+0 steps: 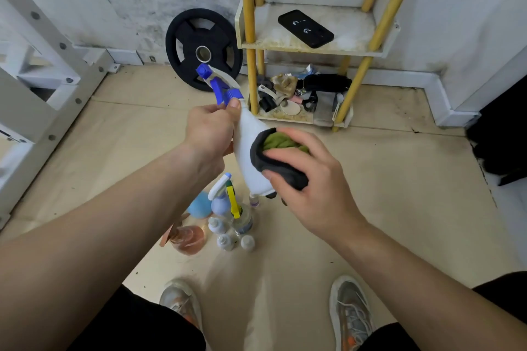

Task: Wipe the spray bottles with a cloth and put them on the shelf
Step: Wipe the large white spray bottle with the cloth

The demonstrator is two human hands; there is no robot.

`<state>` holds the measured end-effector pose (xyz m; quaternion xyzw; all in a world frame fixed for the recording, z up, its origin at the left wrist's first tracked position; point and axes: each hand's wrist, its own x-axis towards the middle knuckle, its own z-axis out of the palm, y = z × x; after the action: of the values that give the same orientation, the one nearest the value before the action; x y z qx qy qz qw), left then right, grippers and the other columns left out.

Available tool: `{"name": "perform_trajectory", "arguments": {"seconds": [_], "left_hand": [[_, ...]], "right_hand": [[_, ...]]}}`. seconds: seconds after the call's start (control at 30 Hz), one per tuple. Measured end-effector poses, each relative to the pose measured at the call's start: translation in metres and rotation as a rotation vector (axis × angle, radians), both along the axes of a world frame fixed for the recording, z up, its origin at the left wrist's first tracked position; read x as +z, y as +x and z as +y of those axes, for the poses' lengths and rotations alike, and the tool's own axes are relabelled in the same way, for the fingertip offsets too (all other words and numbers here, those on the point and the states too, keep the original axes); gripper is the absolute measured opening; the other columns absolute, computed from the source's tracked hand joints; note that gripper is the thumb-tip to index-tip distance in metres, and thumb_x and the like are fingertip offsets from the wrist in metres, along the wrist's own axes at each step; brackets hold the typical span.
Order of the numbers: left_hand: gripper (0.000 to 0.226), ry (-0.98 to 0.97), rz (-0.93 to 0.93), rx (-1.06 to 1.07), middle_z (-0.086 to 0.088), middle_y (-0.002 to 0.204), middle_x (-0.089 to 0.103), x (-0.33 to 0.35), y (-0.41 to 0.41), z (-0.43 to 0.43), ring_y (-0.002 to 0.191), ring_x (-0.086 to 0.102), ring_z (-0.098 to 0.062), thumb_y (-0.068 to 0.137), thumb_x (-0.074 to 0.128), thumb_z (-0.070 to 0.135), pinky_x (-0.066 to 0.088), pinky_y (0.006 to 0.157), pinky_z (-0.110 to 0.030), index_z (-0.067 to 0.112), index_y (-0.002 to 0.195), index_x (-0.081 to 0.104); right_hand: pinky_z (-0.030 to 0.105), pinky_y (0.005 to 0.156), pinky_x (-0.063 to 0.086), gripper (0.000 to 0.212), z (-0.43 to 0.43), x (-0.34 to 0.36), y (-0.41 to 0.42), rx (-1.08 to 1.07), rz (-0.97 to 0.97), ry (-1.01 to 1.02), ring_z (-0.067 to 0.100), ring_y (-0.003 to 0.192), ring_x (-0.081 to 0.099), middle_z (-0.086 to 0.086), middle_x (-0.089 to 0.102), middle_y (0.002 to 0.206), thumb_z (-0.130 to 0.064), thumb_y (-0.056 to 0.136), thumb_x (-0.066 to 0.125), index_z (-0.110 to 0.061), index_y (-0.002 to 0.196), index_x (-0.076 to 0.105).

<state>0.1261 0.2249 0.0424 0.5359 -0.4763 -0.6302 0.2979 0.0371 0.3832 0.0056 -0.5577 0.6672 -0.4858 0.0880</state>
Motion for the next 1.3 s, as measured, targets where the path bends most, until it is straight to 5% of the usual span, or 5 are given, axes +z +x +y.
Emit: {"name": "perform_trajectory", "arguments": {"seconds": [0.43,0.67,0.8,1.0,1.3], "left_hand": [[0.018,-0.059,0.085,-0.247,-0.001,0.080,0.064,0.004,-0.007,0.028,0.072,0.067,-0.015,0.095,0.068,0.018,0.060,0.063,-0.030,0.008,0.109,0.063],[0.012,-0.080,0.151,-0.254,-0.002,0.093,0.071,0.011,0.003,0.006,0.077,0.070,-0.013,0.103,0.056,0.019,0.059,0.066,-0.027,0.016,0.105,0.067],[0.012,-0.047,0.198,-0.240,-0.005,0.101,0.071,0.010,0.005,0.004,0.086,0.070,-0.018,0.103,0.054,0.018,0.059,0.068,-0.030,0.016,0.103,0.066],[0.012,0.011,0.196,-0.133,-0.002,0.091,0.070,0.008,0.001,0.009,0.082,0.069,-0.020,0.100,0.060,0.023,0.058,0.064,-0.029,0.013,0.099,0.067],[0.034,0.033,0.232,-0.438,0.008,0.096,0.069,0.020,0.005,0.001,0.090,0.064,-0.012,0.102,0.052,0.039,0.054,0.085,-0.028,0.021,0.125,0.068]], "right_hand": [[0.016,0.073,0.049,0.011,-0.016,0.018,-0.029,-0.155,-0.512,0.173,0.000,0.089,0.065,-0.021,0.070,0.092,-0.027,0.094,0.071,-0.035,0.101,0.070],[0.049,0.099,0.056,0.021,-0.007,0.008,-0.029,-0.199,-0.979,0.239,0.022,0.108,0.070,0.001,0.076,0.110,-0.030,0.104,0.056,-0.021,0.111,0.074],[0.035,0.088,0.058,0.023,-0.003,0.012,-0.028,-0.187,-1.145,0.239,0.018,0.108,0.071,-0.001,0.076,0.112,-0.033,0.102,0.059,-0.020,0.116,0.072],[0.032,0.086,0.060,0.083,0.000,0.003,-0.029,-0.068,-0.878,0.306,0.009,0.106,0.069,-0.011,0.071,0.118,-0.030,0.055,0.097,-0.030,0.128,0.058],[0.036,0.083,0.060,0.101,0.002,0.001,-0.041,0.181,-1.407,0.281,0.027,0.110,0.071,0.013,0.070,0.125,-0.032,0.048,0.099,-0.008,0.137,0.057]]}}
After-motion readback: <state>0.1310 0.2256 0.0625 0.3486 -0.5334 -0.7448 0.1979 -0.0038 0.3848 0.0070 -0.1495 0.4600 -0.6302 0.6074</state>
